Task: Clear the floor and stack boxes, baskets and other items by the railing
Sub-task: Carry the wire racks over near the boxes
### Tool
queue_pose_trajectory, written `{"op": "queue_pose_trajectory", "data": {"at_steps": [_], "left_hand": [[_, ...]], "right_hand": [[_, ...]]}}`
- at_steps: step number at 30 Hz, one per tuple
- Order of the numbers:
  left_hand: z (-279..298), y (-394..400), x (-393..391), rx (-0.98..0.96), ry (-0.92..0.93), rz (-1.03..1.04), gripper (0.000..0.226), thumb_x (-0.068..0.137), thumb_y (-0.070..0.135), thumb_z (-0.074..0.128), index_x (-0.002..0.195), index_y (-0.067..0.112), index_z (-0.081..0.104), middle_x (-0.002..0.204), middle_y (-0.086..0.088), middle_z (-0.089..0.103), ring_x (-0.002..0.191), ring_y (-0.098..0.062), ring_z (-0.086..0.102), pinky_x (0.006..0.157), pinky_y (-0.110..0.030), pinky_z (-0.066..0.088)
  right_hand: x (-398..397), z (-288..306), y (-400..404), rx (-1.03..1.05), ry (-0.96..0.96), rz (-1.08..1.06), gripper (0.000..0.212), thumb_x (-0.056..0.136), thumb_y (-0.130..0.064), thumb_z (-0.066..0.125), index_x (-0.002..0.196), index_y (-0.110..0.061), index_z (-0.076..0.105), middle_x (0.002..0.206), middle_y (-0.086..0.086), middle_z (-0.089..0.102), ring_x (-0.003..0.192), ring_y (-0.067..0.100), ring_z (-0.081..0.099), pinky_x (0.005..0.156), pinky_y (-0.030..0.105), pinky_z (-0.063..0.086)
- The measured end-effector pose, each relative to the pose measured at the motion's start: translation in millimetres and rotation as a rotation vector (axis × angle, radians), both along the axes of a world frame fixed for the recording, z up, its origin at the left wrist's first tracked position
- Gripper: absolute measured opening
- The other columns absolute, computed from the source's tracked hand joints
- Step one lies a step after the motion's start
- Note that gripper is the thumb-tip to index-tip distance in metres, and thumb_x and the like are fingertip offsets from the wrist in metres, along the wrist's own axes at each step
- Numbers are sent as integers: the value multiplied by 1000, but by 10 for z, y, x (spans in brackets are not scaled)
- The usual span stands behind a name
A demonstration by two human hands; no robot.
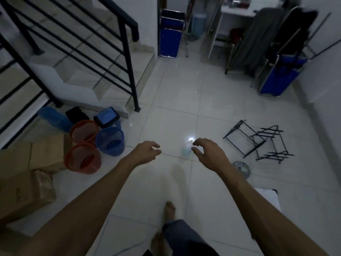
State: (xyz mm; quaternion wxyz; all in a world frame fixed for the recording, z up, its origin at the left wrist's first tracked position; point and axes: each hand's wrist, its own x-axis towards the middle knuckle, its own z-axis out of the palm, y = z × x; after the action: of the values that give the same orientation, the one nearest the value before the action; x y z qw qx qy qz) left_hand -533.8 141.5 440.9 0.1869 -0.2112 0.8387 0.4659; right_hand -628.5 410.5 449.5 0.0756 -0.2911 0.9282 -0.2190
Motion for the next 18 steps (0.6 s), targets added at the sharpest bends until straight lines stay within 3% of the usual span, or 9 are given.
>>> {"op": "queue_pose_trajectory", "data": {"at_steps": [6,11,16,18], "left_hand": [[126,817,-64,-35,51,-123,39,91,37,67,126,19,64,97,-4,73,89,-16,72,85,-38,59],[229,1638,-264,-97,124,-259,40,91,36,65,127,21,63,92,2,73,86,-14,71,85,-35,58],[304,2538,-435,-92,170,-336,37,91,35,65,126,22,63,97,-1,72,88,-16,70,82,-34,58],[298,2917,-498,-95,172,-367,37,91,38,64,125,24,63,94,1,73,97,-19,68,89,-40,57]], "right_hand": [[204,162,1039,-5,61,-143,29,99,-41,54,116,-20,64,113,-1,68,106,19,60,85,36,51],[321,187,1847,-6,68,-262,28,99,-38,55,115,-17,65,112,2,68,105,20,60,78,25,38],[411,205,2746,-37,59,-372,27,99,-40,54,114,-20,65,112,-1,67,104,19,59,80,30,43],[442,217,3132,-41,59,-406,27,99,-39,54,114,-19,64,112,1,67,103,21,58,80,30,43]]}}
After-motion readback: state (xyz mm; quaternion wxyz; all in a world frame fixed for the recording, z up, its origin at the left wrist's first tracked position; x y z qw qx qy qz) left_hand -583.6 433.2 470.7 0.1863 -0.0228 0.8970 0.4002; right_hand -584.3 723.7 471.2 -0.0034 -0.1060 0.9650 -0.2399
